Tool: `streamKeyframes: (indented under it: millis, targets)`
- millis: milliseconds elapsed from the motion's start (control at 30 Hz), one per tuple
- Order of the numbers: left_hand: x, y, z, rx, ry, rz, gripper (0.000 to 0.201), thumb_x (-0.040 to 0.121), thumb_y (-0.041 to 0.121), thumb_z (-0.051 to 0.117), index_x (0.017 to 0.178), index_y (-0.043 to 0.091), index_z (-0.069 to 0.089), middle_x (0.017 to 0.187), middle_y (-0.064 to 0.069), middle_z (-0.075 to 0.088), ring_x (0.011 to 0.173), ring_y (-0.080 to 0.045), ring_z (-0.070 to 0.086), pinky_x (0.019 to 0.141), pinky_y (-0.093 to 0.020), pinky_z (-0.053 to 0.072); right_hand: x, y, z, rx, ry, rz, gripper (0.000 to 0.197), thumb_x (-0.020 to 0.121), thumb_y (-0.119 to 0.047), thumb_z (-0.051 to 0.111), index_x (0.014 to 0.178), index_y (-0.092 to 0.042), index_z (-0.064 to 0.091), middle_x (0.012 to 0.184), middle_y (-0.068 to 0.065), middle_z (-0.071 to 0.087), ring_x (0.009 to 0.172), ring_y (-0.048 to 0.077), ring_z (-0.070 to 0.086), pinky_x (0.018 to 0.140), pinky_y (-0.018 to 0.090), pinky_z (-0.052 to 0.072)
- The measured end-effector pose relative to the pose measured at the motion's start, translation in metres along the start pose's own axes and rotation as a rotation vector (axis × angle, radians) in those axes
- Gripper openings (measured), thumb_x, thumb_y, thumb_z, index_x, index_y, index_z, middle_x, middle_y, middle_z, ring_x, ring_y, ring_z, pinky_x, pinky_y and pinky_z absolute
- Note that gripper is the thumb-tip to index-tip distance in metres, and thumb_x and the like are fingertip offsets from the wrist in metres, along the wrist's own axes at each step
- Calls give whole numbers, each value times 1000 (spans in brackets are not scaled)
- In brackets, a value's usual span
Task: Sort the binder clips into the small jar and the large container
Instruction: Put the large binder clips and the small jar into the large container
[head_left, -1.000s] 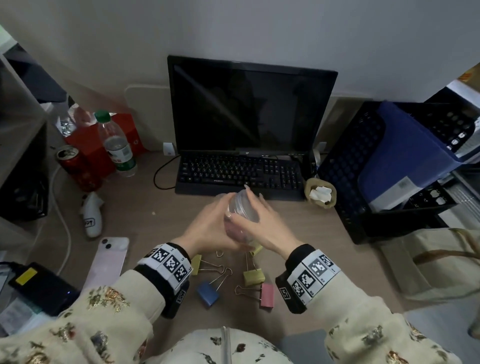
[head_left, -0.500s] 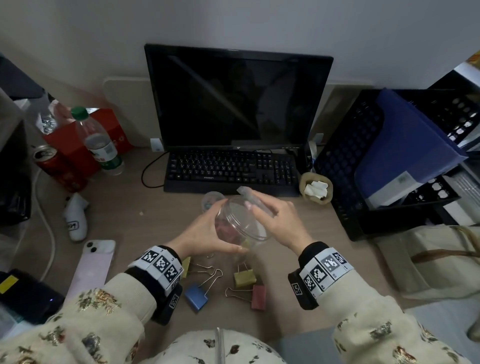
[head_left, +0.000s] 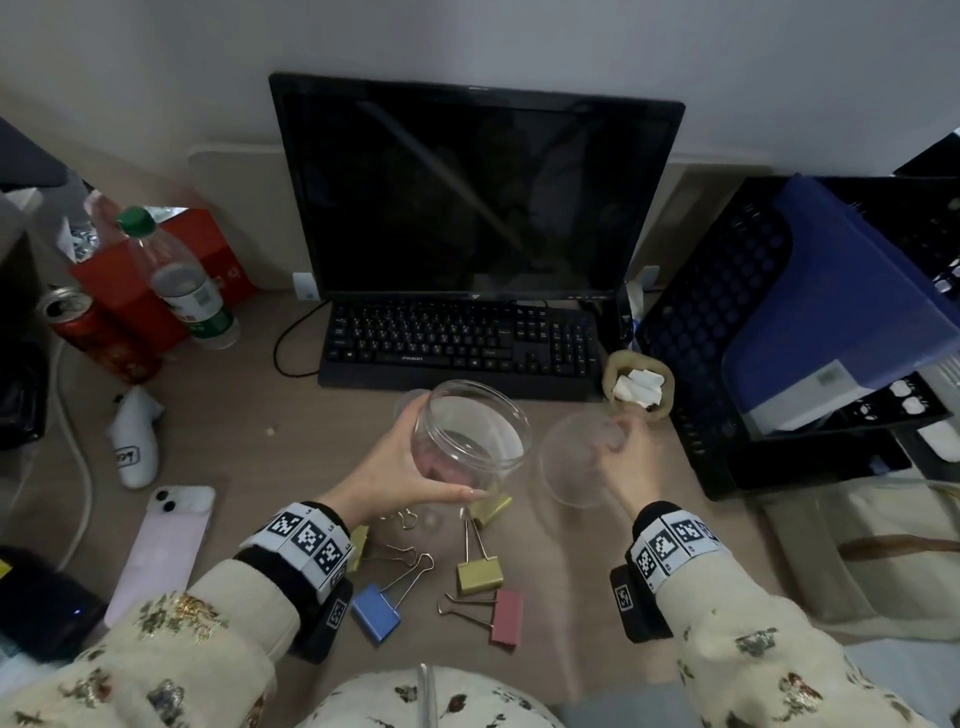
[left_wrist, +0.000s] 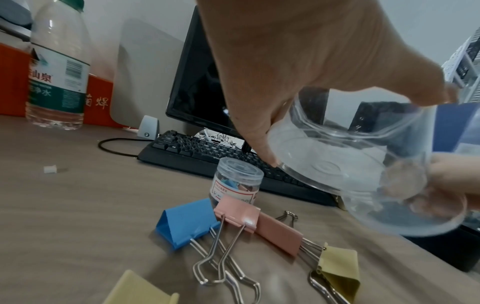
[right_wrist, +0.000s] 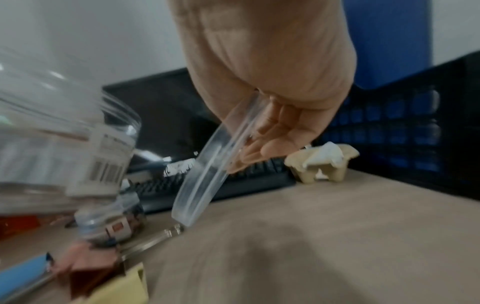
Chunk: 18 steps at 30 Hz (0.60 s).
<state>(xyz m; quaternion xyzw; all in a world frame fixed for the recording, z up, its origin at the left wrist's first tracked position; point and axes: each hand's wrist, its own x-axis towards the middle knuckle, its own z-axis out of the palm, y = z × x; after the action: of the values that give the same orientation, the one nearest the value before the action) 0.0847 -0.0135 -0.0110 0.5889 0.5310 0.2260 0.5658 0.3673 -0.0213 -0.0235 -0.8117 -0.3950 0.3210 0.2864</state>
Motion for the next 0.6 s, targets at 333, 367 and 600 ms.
streamKeyframes:
  millis: [333,367,600]
  targets:
    - [2,-1,-4,-49,12,-32,128,46,35,98,145,42,18,136,18,48,126,-1,50,109,-23,38,13,48,39,-580,-76,-6,83,60,-57,82,125,-20,46,131,5,47,123,28,42,96,42,38]
    - [2,-2,-4,-49,17,-30,126,45,36,98,142,45,19,137,17,48,127,-3,49,111,-26,38,11,47,39,-643,-56,-35,86,61,-62,79,127,-20,44,133,4,43,124,28,39,96,42,37]
    - [-2,0,-9,-22,35,-36,120,48,33,97,138,45,18,135,19,44,128,-3,45,110,-23,34,6,43,47,-728,28,-39,87,66,-68,71,124,-14,37,122,9,47,112,30,47,88,39,41]
